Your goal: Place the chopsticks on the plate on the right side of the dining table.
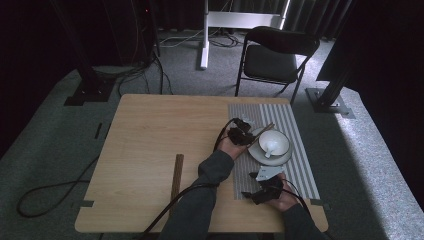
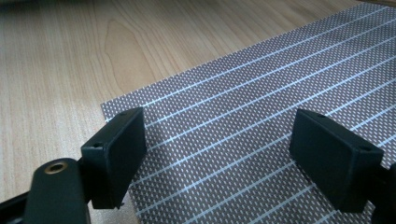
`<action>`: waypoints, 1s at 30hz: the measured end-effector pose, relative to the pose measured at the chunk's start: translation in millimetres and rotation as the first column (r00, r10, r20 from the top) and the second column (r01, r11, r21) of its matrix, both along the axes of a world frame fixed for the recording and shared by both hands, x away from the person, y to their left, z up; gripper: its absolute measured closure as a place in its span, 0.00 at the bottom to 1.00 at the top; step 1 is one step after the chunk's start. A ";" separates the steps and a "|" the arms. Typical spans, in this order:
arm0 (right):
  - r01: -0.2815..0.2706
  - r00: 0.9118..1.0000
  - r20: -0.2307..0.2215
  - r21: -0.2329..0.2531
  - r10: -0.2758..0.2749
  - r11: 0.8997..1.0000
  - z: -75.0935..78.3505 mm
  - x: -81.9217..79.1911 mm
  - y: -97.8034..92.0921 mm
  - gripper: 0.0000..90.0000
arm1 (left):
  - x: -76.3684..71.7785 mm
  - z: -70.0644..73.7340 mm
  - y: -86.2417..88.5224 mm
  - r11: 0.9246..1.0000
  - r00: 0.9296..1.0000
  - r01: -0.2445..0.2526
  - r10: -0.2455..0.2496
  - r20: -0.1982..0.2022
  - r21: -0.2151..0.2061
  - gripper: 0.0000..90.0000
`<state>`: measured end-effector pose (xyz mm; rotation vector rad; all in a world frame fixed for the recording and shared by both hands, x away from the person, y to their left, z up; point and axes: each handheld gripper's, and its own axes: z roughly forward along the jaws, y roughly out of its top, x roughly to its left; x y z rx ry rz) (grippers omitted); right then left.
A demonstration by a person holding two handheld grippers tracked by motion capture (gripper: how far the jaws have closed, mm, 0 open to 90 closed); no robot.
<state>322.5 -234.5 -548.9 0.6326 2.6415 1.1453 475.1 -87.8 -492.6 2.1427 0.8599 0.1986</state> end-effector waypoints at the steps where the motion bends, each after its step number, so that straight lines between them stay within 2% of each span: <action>1: 0.000 1.000 0.000 0.000 0.000 1.000 0.0 0.0 0.0 0.20 | -1.2 1.7 1.8 1.000 1.000 -0.001 0.001 0.004 -0.005 0.84; 6: 0.000 1.000 0.000 0.000 0.000 1.000 0.0 0.0 0.0 0.20 | -10.3 9.3 13.7 1.000 1.000 -0.011 0.011 0.020 -0.025 0.78; 11: -0.002 1.000 0.001 0.000 0.002 1.000 0.0 0.2 0.0 0.20 | -21.6 12.4 26.1 1.000 0.999 -0.024 0.025 0.036 -0.014 0.72; 18: -0.001 1.000 0.001 -0.001 0.001 1.000 0.1 0.1 -0.1 0.20 | -33.5 11.6 39.6 0.999 0.999 -0.045 0.045 0.031 -0.009 0.71; 26: -0.001 1.000 0.000 0.000 0.001 1.000 0.1 0.1 0.0 0.20 | -44.2 11.0 43.7 0.999 0.998 -0.047 0.047 0.040 0.001 0.68; 30: -0.001 1.000 0.001 0.000 0.001 1.000 0.0 0.1 0.0 0.20 | -54.4 13.4 47.6 0.999 0.997 -0.051 0.052 0.054 -0.018 0.68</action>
